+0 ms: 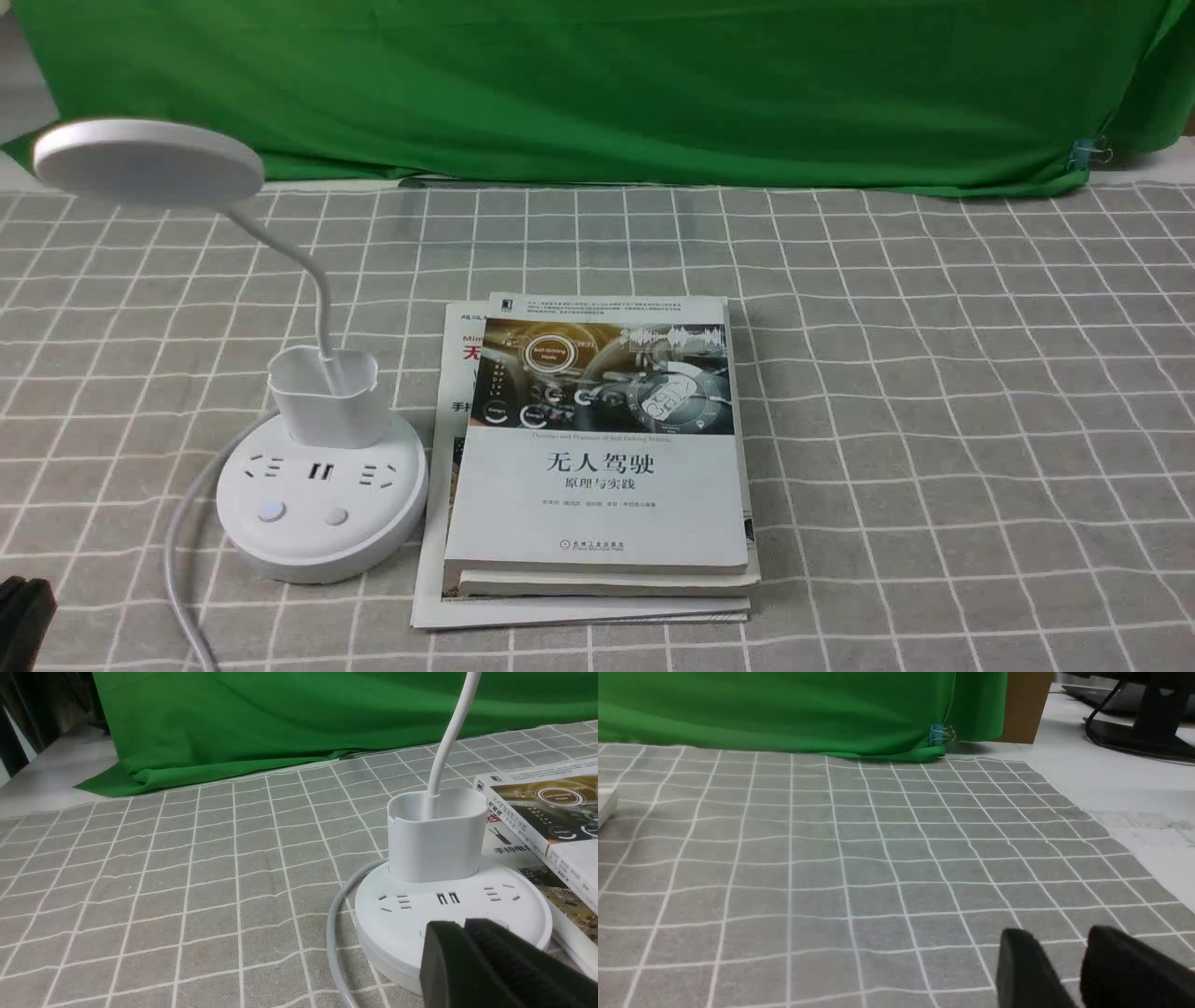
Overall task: Turn on the desk lamp on the grey coffee tablecloth with your hand.
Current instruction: 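Press the power button on the lamp base to turn the lamp on with the left gripper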
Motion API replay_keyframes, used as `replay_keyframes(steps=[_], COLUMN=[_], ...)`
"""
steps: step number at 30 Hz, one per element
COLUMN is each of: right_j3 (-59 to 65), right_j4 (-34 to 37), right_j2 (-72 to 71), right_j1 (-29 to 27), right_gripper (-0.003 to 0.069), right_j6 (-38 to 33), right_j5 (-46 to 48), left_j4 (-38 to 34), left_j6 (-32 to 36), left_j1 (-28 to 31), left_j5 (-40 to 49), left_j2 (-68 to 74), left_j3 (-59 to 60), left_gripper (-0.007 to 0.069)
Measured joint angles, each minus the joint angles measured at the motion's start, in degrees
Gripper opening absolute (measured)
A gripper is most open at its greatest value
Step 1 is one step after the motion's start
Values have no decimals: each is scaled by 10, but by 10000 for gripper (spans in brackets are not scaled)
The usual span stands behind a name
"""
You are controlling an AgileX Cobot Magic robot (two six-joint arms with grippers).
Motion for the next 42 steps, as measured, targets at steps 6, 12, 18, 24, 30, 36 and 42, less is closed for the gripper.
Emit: replay_keyframes(steps=[6, 12, 18, 24, 30, 36, 42], right_j3=[0, 0, 0, 0, 0, 0, 0], right_j4=[0, 0, 0, 0, 0, 0, 0], right_j2=[0, 0, 0, 0, 0, 0, 0], right_j1=[0, 0, 0, 0, 0, 0, 0], right_gripper=[245, 245, 245, 245, 245, 245, 245], right_j6=[0, 0, 0, 0, 0, 0, 0], right_j5=[0, 0, 0, 0, 0, 0, 0], left_j4=[0, 0, 0, 0, 20, 3, -2], left_j6=[0, 0, -2, -2, 5, -4, -65], left_j1=[0, 0, 0, 0, 0, 0, 0], left_j5=[0, 0, 0, 0, -29, -162, -299], left_j2=[0, 0, 0, 0, 0, 0, 0], left_j3=[0, 0, 0, 0, 0, 0, 0], left_gripper=[19, 19, 19, 19, 19, 19, 19])
